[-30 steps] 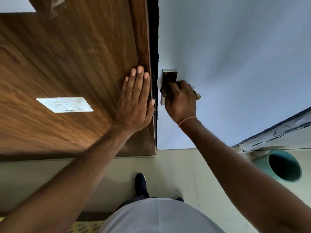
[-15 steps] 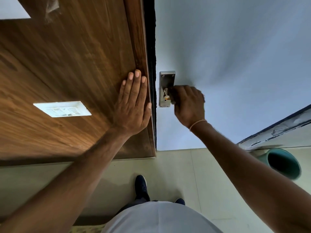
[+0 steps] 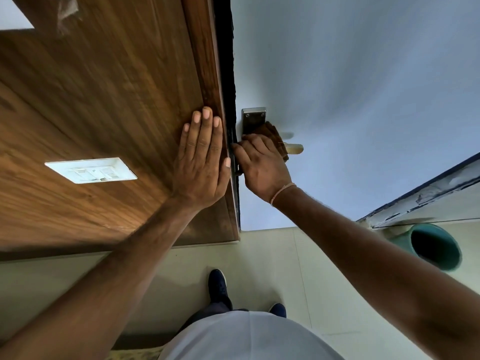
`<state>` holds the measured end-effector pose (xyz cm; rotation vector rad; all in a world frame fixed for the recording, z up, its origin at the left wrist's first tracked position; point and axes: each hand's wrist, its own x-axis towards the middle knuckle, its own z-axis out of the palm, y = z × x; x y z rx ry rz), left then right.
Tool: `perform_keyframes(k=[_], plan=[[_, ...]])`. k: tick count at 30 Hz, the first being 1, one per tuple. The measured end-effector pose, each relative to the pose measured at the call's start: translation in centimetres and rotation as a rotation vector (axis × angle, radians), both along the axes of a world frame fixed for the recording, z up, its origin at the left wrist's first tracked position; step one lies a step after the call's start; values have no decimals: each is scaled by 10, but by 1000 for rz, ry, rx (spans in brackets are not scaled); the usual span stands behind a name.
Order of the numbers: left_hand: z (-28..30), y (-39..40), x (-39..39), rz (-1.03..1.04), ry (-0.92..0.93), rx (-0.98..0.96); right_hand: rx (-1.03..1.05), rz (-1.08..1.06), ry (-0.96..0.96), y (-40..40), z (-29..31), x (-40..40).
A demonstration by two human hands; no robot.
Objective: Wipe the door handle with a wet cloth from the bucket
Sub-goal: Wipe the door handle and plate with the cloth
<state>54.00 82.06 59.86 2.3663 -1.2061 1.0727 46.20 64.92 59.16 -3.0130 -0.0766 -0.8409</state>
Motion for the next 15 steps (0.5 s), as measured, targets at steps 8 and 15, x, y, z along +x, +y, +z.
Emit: perform_keyframes(k=[8, 15], plan=[[1, 0, -2, 10, 4, -4, -79, -12, 31, -20, -6, -3], [2, 2, -2, 10, 0, 13, -329, 228, -46, -51, -13, -5]])
